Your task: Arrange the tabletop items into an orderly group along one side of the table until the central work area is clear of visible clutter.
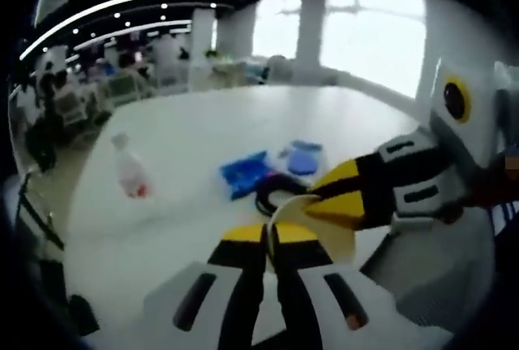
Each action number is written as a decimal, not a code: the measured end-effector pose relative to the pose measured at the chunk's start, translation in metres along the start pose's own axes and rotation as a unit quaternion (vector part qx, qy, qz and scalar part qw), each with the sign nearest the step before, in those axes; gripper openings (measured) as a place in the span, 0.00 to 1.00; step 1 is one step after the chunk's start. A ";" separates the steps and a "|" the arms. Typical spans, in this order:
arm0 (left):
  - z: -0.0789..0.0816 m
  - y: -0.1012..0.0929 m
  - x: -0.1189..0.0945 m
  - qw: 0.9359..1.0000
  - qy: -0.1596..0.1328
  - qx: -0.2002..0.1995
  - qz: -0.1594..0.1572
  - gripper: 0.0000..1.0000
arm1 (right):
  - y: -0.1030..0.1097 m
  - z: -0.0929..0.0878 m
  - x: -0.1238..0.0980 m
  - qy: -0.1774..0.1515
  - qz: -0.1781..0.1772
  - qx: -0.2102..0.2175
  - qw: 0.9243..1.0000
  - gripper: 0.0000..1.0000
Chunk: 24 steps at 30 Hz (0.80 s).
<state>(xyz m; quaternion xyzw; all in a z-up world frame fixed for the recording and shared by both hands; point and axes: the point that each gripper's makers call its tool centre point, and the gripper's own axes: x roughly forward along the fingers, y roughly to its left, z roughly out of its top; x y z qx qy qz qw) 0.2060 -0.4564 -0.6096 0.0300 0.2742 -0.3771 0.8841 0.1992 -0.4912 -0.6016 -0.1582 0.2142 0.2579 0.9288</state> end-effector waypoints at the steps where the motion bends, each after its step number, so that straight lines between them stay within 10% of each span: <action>1: 0.000 0.001 0.000 1.000 0.002 -0.013 0.002 0.01 | -0.001 0.001 0.000 -0.002 -0.002 0.001 1.000 0.04; 11: 0.004 -0.003 0.000 1.000 -0.011 -0.001 -0.009 0.04 | -0.005 0.000 0.002 0.004 0.003 0.014 1.000 0.01; 24: 0.014 -0.017 -0.010 0.993 -0.039 0.101 -0.039 0.37 | -0.017 0.006 0.005 0.006 0.005 0.033 0.999 0.01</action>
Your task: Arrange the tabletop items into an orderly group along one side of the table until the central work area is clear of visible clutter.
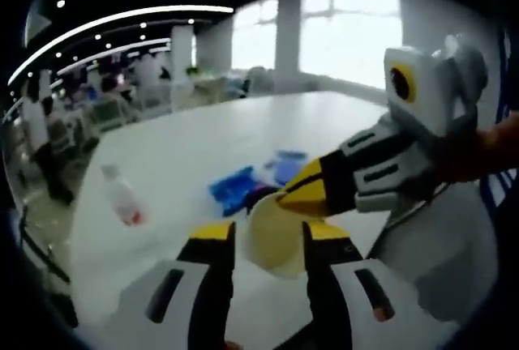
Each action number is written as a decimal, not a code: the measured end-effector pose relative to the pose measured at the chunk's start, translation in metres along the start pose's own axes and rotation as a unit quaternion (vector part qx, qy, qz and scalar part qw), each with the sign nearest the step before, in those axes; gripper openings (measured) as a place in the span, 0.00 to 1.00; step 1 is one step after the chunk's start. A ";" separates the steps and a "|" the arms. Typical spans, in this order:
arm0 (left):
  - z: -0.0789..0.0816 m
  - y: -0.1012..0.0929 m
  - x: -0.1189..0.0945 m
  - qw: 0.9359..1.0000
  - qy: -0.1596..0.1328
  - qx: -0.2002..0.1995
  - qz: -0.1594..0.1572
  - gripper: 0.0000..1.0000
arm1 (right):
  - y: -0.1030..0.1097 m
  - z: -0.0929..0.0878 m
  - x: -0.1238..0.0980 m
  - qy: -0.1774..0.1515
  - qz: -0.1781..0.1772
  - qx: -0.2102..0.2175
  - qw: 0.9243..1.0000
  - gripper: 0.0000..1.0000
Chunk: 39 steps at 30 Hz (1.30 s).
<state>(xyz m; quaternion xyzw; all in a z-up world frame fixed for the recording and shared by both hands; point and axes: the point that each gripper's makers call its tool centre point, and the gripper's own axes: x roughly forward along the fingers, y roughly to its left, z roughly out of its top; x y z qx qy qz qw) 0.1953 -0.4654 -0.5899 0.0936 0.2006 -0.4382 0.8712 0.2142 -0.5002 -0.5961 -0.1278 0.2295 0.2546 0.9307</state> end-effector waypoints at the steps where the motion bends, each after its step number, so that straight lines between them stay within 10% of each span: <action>1: 0.002 0.000 -0.002 1.000 -0.005 0.002 0.000 0.40 | -0.001 0.000 0.000 0.001 0.001 0.002 1.000 0.01; 24: -0.010 0.038 -0.051 0.998 -0.038 0.025 0.049 0.77 | -0.021 0.020 0.014 0.029 0.045 0.017 0.998 0.01; 39: -0.027 0.028 -0.051 0.998 -0.032 0.028 0.041 0.96 | -0.043 0.031 0.034 0.039 0.061 0.005 0.997 0.01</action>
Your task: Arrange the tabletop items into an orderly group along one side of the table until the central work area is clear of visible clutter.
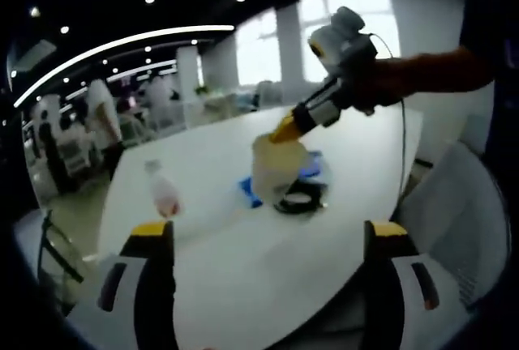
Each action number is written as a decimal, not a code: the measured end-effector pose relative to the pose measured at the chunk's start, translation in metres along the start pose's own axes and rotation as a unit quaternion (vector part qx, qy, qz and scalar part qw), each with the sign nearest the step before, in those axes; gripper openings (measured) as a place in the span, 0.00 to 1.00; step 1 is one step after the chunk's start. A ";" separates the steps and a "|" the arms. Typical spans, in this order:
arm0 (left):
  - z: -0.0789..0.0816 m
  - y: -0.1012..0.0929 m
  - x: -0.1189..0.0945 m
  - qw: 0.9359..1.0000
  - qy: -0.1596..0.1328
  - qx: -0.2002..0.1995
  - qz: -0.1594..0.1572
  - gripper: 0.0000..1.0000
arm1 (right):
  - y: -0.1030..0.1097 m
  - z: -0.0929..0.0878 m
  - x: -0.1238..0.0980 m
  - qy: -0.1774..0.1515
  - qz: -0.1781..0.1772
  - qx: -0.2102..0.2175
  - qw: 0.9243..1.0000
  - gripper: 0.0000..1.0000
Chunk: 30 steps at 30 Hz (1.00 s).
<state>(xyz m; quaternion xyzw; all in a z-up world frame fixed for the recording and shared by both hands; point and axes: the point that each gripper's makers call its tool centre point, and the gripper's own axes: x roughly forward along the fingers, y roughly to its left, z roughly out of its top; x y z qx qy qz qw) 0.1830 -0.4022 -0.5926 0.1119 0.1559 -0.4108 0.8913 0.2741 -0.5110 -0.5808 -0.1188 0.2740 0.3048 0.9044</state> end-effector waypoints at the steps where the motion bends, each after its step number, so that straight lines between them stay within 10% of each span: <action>1: -0.001 0.000 0.001 1.000 0.000 -0.003 -0.001 0.97 | -0.002 0.001 0.001 0.001 0.000 0.003 1.000 0.01; 30: -0.016 -0.001 0.007 1.000 0.003 -0.021 -0.009 1.00 | -0.045 0.022 0.055 0.022 0.007 0.072 0.997 0.01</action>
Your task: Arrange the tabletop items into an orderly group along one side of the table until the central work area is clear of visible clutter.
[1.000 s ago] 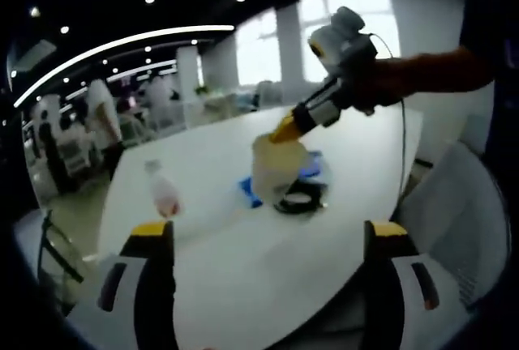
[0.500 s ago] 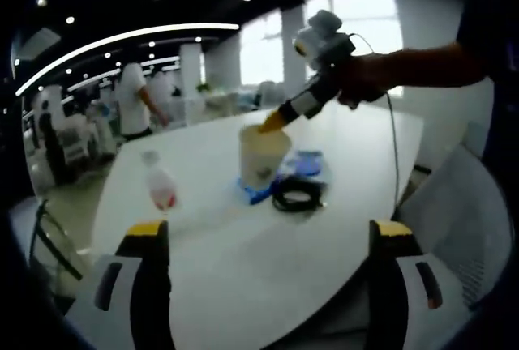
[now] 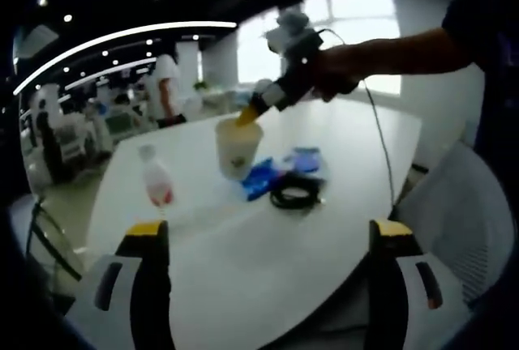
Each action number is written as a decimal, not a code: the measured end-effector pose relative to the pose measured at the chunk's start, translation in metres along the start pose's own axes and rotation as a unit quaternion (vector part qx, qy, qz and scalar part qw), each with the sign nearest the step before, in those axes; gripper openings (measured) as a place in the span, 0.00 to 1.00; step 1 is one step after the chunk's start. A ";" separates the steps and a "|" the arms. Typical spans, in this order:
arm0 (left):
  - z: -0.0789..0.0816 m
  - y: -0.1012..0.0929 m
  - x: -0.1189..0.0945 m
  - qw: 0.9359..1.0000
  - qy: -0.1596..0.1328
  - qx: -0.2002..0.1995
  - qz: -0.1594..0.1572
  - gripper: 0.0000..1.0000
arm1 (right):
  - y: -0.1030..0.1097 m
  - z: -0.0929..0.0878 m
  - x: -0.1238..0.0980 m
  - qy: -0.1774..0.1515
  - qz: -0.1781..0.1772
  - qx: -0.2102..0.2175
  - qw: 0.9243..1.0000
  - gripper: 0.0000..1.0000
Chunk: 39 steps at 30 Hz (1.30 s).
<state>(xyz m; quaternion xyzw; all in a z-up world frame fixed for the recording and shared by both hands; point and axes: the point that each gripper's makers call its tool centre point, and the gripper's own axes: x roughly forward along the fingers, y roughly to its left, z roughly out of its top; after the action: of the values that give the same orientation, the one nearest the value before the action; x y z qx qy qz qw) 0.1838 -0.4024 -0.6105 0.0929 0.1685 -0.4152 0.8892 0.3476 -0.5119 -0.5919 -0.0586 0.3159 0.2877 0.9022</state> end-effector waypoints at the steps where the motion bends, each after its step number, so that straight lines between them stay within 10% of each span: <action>1: 0.000 0.001 0.000 1.000 0.000 -0.001 0.001 1.00 | 0.000 0.000 0.003 0.002 0.001 0.003 1.000 0.01; 39: -0.011 0.006 0.001 1.000 0.024 -0.002 0.008 0.97 | -0.035 -0.011 0.083 0.034 -0.021 0.152 0.988 0.01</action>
<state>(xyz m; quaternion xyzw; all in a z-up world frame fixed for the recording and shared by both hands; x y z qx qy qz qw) 0.1865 -0.3961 -0.6206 0.1021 0.1896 -0.4054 0.8884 0.4140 -0.5038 -0.6530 0.0633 0.3850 0.2155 0.8951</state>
